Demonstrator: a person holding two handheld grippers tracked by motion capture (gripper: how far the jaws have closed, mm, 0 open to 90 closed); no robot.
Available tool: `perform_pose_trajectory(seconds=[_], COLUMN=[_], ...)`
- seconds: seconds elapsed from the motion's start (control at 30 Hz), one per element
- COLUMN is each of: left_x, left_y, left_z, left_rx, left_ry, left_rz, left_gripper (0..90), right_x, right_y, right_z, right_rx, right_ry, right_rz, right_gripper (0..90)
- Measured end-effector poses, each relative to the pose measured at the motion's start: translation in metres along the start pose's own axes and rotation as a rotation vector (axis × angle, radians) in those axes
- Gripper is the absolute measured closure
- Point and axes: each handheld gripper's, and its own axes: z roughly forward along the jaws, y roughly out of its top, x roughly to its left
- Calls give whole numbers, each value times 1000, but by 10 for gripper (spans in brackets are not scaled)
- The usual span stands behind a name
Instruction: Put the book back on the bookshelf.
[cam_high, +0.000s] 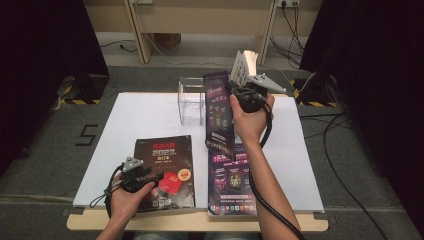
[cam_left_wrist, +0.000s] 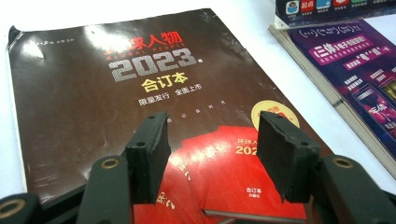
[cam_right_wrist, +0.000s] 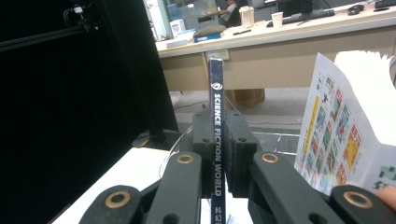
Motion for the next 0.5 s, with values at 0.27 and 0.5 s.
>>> perform_pose_trajectory(seconds=[0.27, 0.5], left_x=[0, 1], left_y=[0, 0], left_z=[0, 0], left_rx=[1, 2], left_ry=[1, 0], left_rz=[2, 3], left_gripper=[432, 432], right_x=[2, 2], right_y=[4, 9], right_z=[5, 11], right_rx=[-14, -26], right_ry=[-1, -4], right_rz=[-1, -7], right_gripper=[850, 850])
